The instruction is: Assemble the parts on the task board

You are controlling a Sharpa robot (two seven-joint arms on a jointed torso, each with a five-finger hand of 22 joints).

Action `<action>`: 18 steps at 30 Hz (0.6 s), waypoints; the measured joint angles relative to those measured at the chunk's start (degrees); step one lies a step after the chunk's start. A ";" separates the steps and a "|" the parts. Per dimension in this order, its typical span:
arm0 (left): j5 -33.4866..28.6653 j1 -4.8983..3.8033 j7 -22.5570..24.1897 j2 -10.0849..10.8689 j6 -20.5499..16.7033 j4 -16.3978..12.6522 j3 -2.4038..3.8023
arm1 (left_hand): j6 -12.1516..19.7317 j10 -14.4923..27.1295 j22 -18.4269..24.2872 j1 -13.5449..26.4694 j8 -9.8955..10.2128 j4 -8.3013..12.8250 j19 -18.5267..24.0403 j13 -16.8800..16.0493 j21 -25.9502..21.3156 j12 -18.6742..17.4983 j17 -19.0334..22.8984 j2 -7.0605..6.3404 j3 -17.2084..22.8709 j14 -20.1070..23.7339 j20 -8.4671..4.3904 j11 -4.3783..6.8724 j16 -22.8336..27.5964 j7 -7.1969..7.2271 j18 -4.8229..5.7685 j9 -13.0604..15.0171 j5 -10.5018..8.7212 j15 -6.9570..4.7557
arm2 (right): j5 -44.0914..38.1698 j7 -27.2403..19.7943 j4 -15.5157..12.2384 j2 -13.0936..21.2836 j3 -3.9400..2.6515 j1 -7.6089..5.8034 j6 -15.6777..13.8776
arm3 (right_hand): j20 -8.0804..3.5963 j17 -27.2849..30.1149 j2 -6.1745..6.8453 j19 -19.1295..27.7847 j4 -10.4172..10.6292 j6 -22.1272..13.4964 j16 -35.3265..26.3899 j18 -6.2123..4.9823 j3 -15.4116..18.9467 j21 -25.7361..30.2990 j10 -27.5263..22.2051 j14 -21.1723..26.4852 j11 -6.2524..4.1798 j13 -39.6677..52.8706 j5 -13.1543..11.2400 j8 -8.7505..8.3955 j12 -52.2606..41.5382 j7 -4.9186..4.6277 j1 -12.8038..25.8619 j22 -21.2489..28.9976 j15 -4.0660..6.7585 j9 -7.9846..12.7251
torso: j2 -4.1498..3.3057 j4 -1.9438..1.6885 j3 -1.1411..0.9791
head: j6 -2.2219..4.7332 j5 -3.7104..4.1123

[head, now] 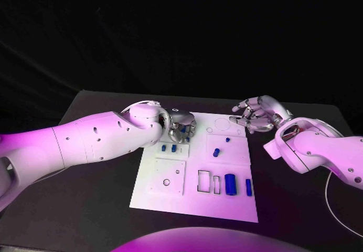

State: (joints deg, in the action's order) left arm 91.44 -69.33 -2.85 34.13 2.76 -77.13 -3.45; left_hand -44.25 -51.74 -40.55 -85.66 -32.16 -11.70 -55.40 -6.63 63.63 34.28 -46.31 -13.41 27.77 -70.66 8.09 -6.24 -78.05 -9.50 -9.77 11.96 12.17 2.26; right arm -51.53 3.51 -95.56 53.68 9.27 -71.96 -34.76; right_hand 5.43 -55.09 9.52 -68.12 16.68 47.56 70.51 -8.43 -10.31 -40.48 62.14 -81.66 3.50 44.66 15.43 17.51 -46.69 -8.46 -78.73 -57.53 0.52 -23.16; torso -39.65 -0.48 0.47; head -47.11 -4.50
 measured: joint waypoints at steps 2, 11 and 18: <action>0.00 0.00 -0.09 -0.02 0.18 0.06 0.00 | 0.00 -0.11 0.00 0.00 0.00 0.00 0.00 0.00 0.00 0.00 0.00 0.00 0.00 0.00 0.00 0.11 -0.05 0.00 0.00 0.00 0.00 0.00 | 0.00 0.00 0.00 0.00 0.00 0.00 0.00 | 0.00 0.00 0.00 0.00 0.00 -0.07 0.00 0.00 0.00 0.00 0.00 0.00 0.00 0.00 0.00 0.00 0.00 0.07 0.00 0.00 0.00 0.00 | 0.01 0.00 0.01 | 0.00 -0.03; 0.00 -0.07 -0.43 -0.19 0.87 0.16 0.09 | -0.41 -0.19 -0.14 0.00 0.00 0.55 0.00 -0.02 0.32 0.01 0.40 0.00 0.55 0.00 0.00 0.20 -0.05 0.00 0.00 -0.05 0.00 0.00 | 0.00 0.00 0.00 0.01 0.00 0.00 0.00 | 0.00 0.06 0.00 0.00 0.00 -0.07 0.00 0.00 0.00 0.44 0.00 0.00 0.00 -0.20 0.00 0.22 0.00 0.07 0.00 0.20 0.00 0.00 | -0.01 -0.01 0.00 | -0.01 0.01; 0.02 -0.04 -0.58 -0.41 1.16 0.31 0.12 | -2.16 -1.84 -2.05 -0.34 0.00 1.40 -0.76 -0.12 1.84 0.12 -0.76 0.72 1.71 -1.05 -0.48 0.84 -0.98 0.57 0.00 -0.03 0.00 -0.65 | 0.00 0.01 -0.02 0.02 0.00 0.00 0.00 | 0.00 0.06 0.00 0.00 0.00 -0.07 0.00 0.00 0.00 0.44 0.01 0.00 0.01 -0.30 0.00 0.21 0.00 0.08 0.00 0.20 0.00 0.00 | -0.03 -0.01 0.02 | -0.14 0.02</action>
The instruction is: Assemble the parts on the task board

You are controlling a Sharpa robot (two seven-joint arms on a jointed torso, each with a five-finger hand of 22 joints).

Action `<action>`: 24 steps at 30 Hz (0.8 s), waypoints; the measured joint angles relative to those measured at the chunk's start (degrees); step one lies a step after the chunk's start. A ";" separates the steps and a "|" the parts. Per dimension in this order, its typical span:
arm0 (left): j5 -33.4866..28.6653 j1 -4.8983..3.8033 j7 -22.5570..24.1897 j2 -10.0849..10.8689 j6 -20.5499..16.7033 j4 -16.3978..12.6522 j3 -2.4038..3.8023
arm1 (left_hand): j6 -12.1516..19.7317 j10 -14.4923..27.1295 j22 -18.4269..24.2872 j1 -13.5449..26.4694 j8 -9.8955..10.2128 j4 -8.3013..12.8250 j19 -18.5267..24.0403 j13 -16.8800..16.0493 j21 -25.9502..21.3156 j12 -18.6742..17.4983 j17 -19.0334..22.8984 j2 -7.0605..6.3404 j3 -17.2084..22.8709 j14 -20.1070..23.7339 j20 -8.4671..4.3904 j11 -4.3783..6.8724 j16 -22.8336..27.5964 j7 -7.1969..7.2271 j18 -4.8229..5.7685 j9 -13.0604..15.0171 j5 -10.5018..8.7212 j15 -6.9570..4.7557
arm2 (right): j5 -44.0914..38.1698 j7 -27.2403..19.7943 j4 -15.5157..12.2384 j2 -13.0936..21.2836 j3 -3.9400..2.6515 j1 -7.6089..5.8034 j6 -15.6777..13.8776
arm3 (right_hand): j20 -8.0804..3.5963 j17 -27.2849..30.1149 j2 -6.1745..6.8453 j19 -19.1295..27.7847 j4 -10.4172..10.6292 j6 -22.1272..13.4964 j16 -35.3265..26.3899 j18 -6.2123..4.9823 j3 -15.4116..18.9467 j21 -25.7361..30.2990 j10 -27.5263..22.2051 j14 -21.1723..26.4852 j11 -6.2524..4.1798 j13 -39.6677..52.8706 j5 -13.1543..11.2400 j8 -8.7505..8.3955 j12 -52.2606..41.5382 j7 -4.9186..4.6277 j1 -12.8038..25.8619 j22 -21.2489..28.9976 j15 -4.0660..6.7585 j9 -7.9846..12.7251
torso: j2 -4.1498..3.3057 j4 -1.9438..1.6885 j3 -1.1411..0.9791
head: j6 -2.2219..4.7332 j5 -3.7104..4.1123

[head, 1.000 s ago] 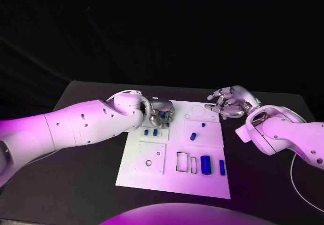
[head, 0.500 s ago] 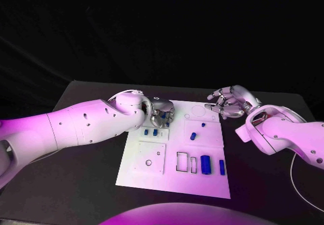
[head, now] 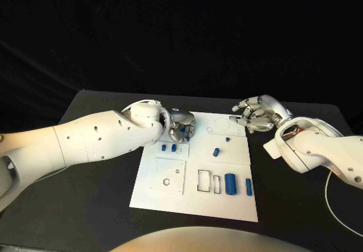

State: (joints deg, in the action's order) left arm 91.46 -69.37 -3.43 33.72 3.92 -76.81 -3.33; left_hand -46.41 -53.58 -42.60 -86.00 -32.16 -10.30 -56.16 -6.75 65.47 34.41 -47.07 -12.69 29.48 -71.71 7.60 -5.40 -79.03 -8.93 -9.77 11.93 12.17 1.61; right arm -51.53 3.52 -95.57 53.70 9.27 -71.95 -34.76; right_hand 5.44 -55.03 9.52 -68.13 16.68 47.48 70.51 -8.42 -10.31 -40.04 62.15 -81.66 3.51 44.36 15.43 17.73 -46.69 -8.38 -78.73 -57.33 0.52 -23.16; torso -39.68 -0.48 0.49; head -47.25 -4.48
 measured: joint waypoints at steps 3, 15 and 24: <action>0.01 0.06 0.00 -0.07 0.01 0.04 0.00 | -1.49 -1.24 -1.54 -0.25 -0.11 0.59 -0.78 0.03 1.12 0.04 -0.89 0.67 0.78 -0.76 -0.17 0.53 -0.68 0.35 -0.01 0.20 0.00 -0.47 | 0.00 0.00 0.00 0.00 0.00 0.00 0.00 | 0.00 0.00 0.00 0.00 0.00 0.00 0.00 0.00 0.00 0.00 0.00 0.00 0.00 -0.05 0.00 0.00 0.00 0.00 0.00 0.05 0.00 0.00 | -0.01 -0.01 0.00 | -0.04 0.01; 0.01 0.37 0.32 -0.19 -1.05 0.33 -0.02 | -4.72 -4.51 -6.20 0.60 -0.21 2.52 -3.86 0.12 4.37 -1.78 -4.24 2.07 2.81 -3.66 -1.03 1.42 -2.12 1.16 0.01 0.78 -0.24 -1.40 | 0.00 0.00 -0.05 0.01 0.00 0.00 -0.01 | 0.00 0.00 0.00 0.00 0.00 0.00 0.00 0.00 -0.32 0.00 0.09 0.00 0.08 -0.31 0.00 0.23 0.24 0.00 0.00 0.08 0.00 0.00 | -0.01 -0.01 -0.02 | -0.08 0.00; -0.14 0.59 0.35 0.15 -2.65 0.13 -0.06 | -4.81 -4.85 -6.31 0.90 0.68 3.15 -3.85 0.76 4.37 -3.35 -4.35 2.36 3.43 -3.96 -1.04 1.27 -2.12 1.07 0.00 1.10 -0.41 -1.30 | 0.00 -0.02 -0.02 -0.09 0.00 0.02 -0.02 | 0.00 0.17 0.00 0.00 0.00 -0.01 -0.35 0.00 -0.32 0.49 0.09 0.00 0.09 -0.40 0.00 0.23 0.24 0.00 0.00 0.28 0.00 0.00 | 0.02 -0.04 -0.05 | 0.06 -0.13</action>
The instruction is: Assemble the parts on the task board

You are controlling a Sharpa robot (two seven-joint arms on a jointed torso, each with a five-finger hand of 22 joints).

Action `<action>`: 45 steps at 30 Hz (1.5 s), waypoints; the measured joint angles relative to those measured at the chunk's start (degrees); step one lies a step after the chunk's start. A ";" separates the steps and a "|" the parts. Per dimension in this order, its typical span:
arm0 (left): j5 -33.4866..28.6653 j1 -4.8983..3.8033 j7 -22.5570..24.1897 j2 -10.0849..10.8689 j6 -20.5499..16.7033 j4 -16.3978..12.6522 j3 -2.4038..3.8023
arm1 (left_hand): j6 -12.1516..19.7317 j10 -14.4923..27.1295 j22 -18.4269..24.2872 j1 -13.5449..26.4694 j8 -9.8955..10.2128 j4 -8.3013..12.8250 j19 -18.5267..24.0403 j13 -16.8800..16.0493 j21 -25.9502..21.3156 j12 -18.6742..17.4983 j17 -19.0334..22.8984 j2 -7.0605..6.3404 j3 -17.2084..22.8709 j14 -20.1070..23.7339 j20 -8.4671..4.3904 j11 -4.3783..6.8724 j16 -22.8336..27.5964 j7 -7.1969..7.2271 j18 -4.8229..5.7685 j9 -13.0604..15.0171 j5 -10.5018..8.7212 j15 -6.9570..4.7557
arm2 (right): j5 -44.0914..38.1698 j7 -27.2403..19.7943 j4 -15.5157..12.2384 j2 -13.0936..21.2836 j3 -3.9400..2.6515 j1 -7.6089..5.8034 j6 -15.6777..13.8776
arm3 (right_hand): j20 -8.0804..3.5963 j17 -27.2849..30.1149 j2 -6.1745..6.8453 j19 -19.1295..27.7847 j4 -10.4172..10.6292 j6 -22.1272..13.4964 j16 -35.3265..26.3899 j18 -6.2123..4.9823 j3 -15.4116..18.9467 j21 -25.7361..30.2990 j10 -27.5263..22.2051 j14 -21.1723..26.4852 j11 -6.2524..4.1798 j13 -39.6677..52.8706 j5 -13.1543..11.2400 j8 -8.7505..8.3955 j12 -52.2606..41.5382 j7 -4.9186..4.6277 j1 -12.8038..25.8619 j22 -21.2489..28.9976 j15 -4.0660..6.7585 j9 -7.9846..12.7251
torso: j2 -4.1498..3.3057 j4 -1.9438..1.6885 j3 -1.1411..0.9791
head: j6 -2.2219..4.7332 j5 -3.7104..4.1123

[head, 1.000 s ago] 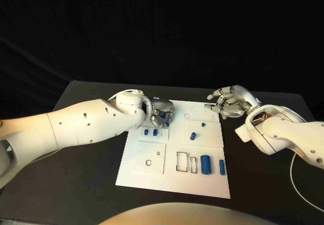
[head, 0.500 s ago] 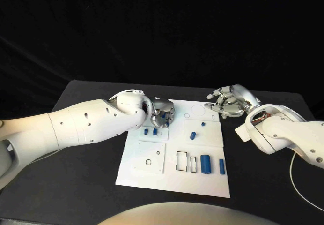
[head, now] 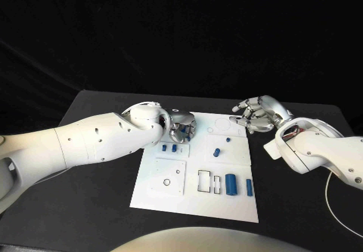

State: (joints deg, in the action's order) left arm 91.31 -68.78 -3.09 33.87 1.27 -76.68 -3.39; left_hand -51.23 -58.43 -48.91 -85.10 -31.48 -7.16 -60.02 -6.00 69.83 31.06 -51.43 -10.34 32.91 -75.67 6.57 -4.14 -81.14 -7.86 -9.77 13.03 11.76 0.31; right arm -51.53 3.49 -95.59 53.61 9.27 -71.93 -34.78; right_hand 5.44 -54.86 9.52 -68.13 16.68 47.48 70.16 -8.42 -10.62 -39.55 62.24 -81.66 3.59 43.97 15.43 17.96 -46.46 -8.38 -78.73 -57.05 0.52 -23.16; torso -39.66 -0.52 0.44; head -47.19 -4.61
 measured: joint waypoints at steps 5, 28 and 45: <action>-0.61 0.17 0.01 1.07 -1.03 -1.24 0.37 | 0.01 -0.30 0.01 0.03 0.26 0.22 0.00 -0.03 0.22 -0.53 0.47 -0.03 0.22 -0.10 0.00 -0.03 0.00 0.00 0.00 0.00 0.00 -0.10 | 0.00 -0.03 0.05 -0.03 0.00 0.05 -0.03 | 0.00 0.00 0.00 0.00 0.00 0.00 0.00 0.00 0.00 0.00 0.00 0.00 0.00 0.00 0.00 0.00 0.00 0.00 0.00 0.01 0.00 0.00 | 0.02 0.03 0.03 | 0.26 -0.03; -7.49 0.17 1.38 8.64 -3.75 -5.65 3.38 | 0.03 -0.57 0.54 0.68 1.12 0.69 0.01 0.03 0.22 -1.44 1.85 -0.69 0.69 0.13 0.00 -0.17 0.23 0.00 0.00 -0.01 0.00 0.13 | 0.00 -0.15 0.44 0.06 0.00 0.24 -0.18 | 0.00 0.00 0.23 0.00 0.00 0.00 0.00 0.00 0.00 0.00 0.01 0.00 0.01 -0.08 0.00 0.00 0.00 0.00 0.23 0.09 0.00 0.00 | 0.02 -0.02 0.00 | 0.70 -0.19; -8.10 0.23 0.36 10.41 0.25 -4.66 3.18 | -0.18 -0.57 0.65 1.08 1.34 0.69 0.22 0.02 0.22 -1.64 2.28 -1.09 0.69 0.13 0.20 -0.17 0.23 -0.21 0.00 0.12 0.00 0.13 | 0.00 -0.15 0.40 0.08 0.00 0.25 -0.23 | 0.00 -0.01 0.23 0.00 0.00 -0.01 0.00 0.00 0.00 -0.01 0.01 0.00 0.01 -0.08 0.00 -0.01 0.00 0.01 0.23 0.09 0.00 0.00 | 0.00 0.03 0.03 | 0.53 -0.70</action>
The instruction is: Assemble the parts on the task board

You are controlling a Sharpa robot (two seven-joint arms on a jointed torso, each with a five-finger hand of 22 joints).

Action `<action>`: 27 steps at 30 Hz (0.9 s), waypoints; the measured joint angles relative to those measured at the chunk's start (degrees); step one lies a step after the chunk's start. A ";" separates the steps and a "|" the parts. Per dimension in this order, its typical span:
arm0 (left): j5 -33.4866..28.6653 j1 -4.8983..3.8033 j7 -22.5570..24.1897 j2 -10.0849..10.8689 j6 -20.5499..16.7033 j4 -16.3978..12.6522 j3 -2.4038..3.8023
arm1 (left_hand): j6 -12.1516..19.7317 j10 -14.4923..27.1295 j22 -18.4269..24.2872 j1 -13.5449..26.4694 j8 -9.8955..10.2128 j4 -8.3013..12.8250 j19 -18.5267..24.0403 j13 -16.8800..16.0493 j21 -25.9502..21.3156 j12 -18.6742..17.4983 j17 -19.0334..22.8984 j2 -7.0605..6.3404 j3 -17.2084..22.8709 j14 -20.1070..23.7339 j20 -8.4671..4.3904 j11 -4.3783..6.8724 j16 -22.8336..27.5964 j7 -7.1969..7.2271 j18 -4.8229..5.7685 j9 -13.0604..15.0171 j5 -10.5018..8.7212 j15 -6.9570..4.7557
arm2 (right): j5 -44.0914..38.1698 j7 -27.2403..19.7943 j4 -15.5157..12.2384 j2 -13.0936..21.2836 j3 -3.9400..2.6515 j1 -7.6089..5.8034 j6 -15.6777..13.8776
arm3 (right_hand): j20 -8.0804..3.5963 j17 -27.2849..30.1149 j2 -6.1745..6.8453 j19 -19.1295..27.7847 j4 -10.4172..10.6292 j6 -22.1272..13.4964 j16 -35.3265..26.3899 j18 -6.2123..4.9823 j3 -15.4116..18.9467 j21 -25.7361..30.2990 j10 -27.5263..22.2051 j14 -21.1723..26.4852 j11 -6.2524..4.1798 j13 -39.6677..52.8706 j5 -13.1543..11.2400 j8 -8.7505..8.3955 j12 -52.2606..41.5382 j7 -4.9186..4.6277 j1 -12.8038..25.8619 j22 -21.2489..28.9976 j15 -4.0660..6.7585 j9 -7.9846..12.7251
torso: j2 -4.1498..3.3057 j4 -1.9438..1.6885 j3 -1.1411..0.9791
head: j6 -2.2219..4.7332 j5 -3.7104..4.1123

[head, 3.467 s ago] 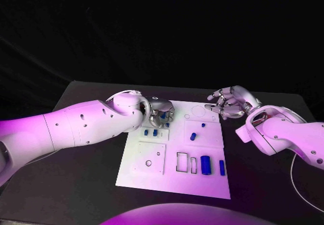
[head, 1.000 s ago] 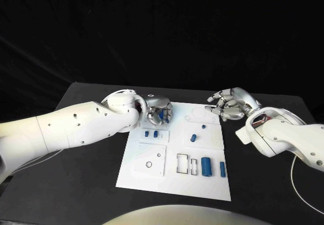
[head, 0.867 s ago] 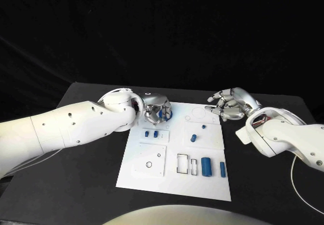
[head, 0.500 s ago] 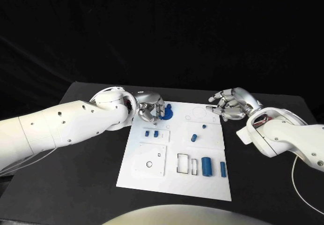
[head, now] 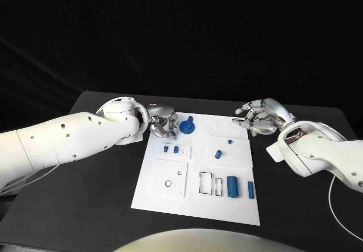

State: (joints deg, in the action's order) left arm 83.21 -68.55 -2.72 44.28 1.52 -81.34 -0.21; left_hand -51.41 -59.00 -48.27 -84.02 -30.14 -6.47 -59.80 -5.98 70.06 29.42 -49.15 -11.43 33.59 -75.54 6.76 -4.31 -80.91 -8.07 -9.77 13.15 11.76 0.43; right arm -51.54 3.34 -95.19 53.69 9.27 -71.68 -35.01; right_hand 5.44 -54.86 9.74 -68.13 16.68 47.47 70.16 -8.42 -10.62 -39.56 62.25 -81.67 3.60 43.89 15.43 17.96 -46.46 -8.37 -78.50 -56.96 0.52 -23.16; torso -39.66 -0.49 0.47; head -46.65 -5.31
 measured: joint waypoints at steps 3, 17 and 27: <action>0.00 0.05 -0.15 -0.02 0.49 0.23 -0.04 | 0.00 0.00 0.00 0.00 0.00 0.00 0.00 0.00 0.00 0.00 0.00 0.00 0.00 0.00 0.00 0.00 0.00 0.00 0.00 0.00 0.00 0.00 | 0.00 0.00 -0.01 0.00 0.00 0.00 -0.01 | 0.00 0.00 0.00 0.00 0.00 0.00 0.00 0.00 0.00 0.00 0.00 0.00 0.00 0.00 0.00 0.00 0.00 0.00 0.00 0.00 0.00 0.00 | 0.00 0.00 0.00 | -0.01 -0.01; -0.13 0.28 -0.48 -0.59 2.02 0.67 -0.16 | 0.01 -0.20 0.00 0.00 0.08 0.15 0.00 0.00 0.00 0.02 0.01 0.00 -0.16 0.21 0.00 -0.20 0.23 0.00 0.00 0.21 0.00 0.21 | 0.00 0.00 -0.05 0.00 0.00 0.00 -0.07 | 0.00 0.00 0.00 0.00 0.00 0.00 0.00 0.00 0.00 0.00 0.00 0.00 0.00 0.00 0.00 0.00 0.00 0.00 0.00 0.00 0.00 0.00 | -0.02 0.04 -0.02 | -0.09 0.02; -0.56 0.32 -0.59 -1.11 2.10 1.08 -0.13 | 0.01 -0.20 0.09 0.05 0.08 0.15 0.00 -0.01 0.00 0.02 -0.02 -0.06 -0.16 0.21 0.00 -0.20 0.23 0.00 0.00 0.16 0.00 0.21 | 0.00 0.00 -0.11 0.03 0.00 0.00 -0.08 | 0.00 0.00 0.00 0.00 0.00 0.00 0.00 0.00 0.00 0.00 0.09 0.00 0.09 0.00 0.00 0.00 0.00 0.00 0.00 0.00 0.00 0.00 | -0.02 0.03 0.00 | -0.08 0.07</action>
State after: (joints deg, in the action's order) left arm 82.64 -68.23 -3.31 43.17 3.62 -80.26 -0.34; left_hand -51.40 -59.20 -48.17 -83.97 -30.06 -6.32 -59.80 -5.98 70.05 29.44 -49.17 -11.48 33.43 -75.33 6.76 -4.51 -80.69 -8.06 -9.77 13.32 11.76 0.64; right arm -51.54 3.34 -95.30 53.72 9.27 -71.67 -35.08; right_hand 5.44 -54.87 9.74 -68.13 16.68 47.47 70.16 -8.42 -10.62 -39.56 62.33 -81.67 3.69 43.89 15.43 17.95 -46.46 -8.37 -78.50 -56.97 0.52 -23.16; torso -39.67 -0.46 0.47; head -46.74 -5.24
